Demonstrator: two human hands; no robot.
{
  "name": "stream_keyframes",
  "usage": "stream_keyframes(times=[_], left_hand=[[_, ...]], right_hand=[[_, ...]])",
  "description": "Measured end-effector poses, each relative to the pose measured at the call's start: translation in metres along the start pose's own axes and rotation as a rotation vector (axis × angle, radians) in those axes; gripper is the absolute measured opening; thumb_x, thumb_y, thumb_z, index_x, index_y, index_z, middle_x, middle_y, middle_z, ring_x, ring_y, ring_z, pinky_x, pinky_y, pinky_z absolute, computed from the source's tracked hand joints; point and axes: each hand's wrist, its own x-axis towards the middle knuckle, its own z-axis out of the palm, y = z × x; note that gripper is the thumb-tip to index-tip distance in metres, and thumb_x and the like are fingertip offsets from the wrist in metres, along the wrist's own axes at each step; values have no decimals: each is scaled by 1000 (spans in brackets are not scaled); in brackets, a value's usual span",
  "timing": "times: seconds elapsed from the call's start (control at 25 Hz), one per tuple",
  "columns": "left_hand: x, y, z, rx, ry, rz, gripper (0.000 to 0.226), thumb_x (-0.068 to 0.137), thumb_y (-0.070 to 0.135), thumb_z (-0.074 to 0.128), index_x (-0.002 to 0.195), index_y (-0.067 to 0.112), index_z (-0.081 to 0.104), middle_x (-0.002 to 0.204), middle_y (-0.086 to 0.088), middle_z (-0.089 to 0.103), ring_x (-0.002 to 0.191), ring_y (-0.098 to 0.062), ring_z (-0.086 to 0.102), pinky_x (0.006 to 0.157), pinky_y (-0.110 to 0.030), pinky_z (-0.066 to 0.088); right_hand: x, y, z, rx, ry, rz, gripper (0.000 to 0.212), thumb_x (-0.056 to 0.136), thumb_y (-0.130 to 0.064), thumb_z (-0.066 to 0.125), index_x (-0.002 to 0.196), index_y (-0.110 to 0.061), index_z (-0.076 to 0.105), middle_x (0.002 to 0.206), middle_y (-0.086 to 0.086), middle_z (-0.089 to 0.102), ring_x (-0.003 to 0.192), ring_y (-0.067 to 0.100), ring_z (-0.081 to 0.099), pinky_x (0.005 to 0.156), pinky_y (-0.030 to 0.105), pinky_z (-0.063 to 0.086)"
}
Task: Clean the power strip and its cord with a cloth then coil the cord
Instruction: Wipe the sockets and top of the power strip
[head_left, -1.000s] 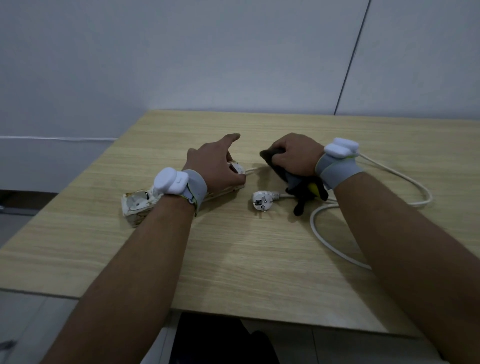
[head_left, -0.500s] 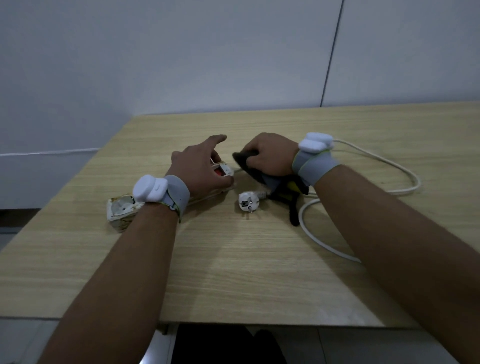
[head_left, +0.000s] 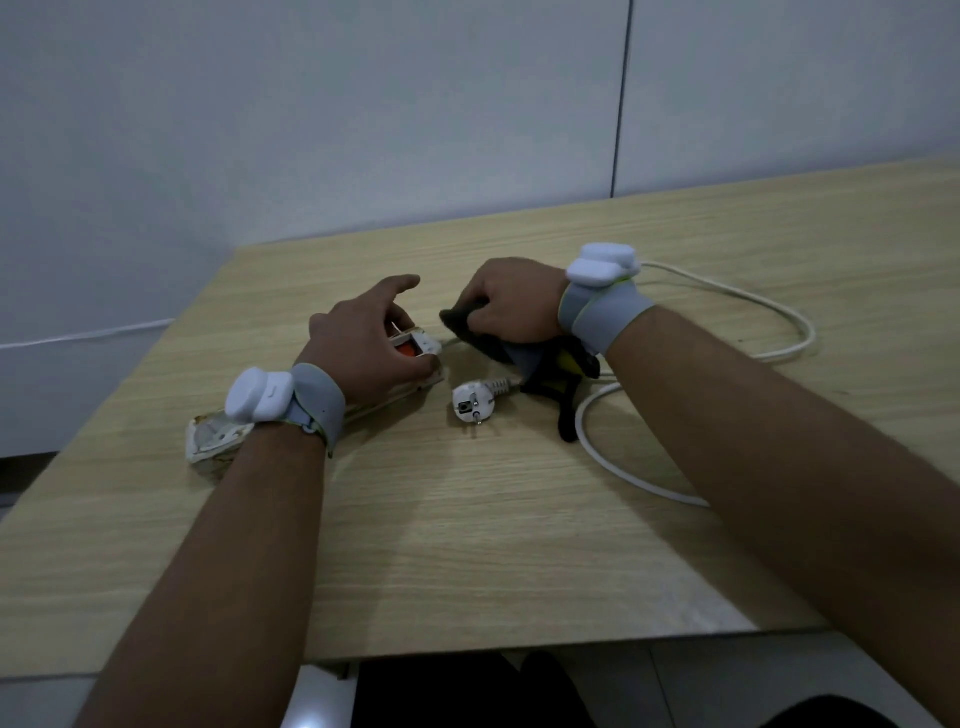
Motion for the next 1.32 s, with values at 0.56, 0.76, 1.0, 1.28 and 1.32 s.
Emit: stream_keyframes(times=[0.56,0.76,1.0,1.28,1.32], left_hand=[[-6,7,-14,-84,120,23,85,57,58,68,136,39,41,99,16,65,96,-12,63,97,-50,42],[-7,4,-17,-53,123,12,84,56,59,67,134,40,42,98,16,65,97,-14,62,96,-51,42],[-4,6,-12,-16,89,30,83,57,59,66,134,41,40,99,16,64,95,-15,63,97,-47,39],[1,1,-5,36,80,24,76,67,54,73,133,42,39,99,18,64,97,-15,62,90,-41,28],[1,3,-5,30,81,27,76,65,56,72,133,42,39,99,18,64,97,-14,61,90,-41,29]], right_hand=[[0,-3,-4,-9,-86,-31,30,89,-18,53,113,-13,69,111,5,68,93,22,58,76,23,41],[-5,1,-24,146,58,-32,29,80,-19,60,106,-24,73,105,0,71,95,17,60,78,21,43],[3,1,-1,-10,38,6,31,86,-18,53,110,-12,70,111,10,68,97,29,59,80,26,44],[0,8,-9,-9,-60,41,26,84,-20,57,103,-15,74,102,5,71,90,22,61,73,21,41],[1,9,-6,-46,-78,58,27,85,-21,56,103,-13,73,103,7,70,92,25,61,76,24,44]])
